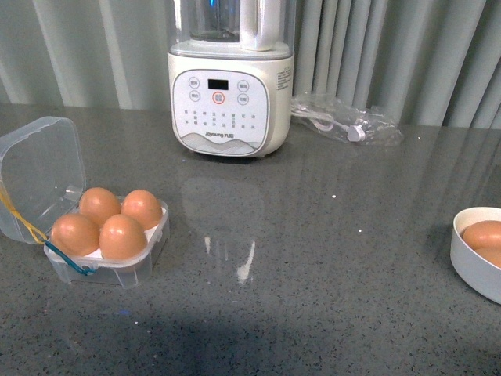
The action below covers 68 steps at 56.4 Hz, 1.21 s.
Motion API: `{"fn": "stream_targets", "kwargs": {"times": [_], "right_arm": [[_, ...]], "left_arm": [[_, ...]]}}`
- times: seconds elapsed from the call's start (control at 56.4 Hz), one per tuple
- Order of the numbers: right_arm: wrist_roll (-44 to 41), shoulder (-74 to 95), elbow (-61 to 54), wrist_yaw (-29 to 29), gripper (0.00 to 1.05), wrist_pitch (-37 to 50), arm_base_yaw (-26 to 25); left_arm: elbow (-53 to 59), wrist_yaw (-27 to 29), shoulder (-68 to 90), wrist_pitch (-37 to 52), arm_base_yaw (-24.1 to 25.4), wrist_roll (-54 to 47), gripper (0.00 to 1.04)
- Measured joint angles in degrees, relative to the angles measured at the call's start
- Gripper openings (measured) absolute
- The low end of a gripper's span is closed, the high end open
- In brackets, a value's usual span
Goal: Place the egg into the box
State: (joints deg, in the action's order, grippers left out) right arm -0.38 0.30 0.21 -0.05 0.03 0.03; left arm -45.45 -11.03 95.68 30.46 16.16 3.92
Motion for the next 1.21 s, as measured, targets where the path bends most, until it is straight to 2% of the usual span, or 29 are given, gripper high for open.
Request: {"fn": "stream_targets", "kwargs": {"times": [0.177, 0.408, 0.62, 0.851, 0.957, 1.205], "right_arm": [[0.00, 0.00, 0.00, 0.00, 0.97, 0.00, 0.02], [0.00, 0.00, 0.00, 0.00, 0.97, 0.00, 0.00], [0.00, 0.00, 0.00, 0.00, 0.97, 0.00, 0.02], [0.00, 0.00, 0.00, 0.00, 0.97, 0.00, 0.00], [0.00, 0.00, 0.00, 0.00, 0.97, 0.00, 0.00], [0.00, 0.00, 0.00, 0.00, 0.97, 0.00, 0.00]], "left_arm": [[3.98, 0.04, -1.68, 1.92, -5.01, 0.48, 0.98], [10.05, 2.08, -10.03, 2.43, -17.88, 1.09, 0.98], [12.26, 3.45, -16.72, 0.17, -25.20, -0.83, 0.98], [13.51, 3.78, -23.39, -3.80, -25.27, -1.84, 0.98], [14.21, 7.08, -29.11, -5.62, -24.90, -4.33, 0.98], [20.13, 6.97, -53.16, -19.89, -23.45, -8.87, 0.98]]}}
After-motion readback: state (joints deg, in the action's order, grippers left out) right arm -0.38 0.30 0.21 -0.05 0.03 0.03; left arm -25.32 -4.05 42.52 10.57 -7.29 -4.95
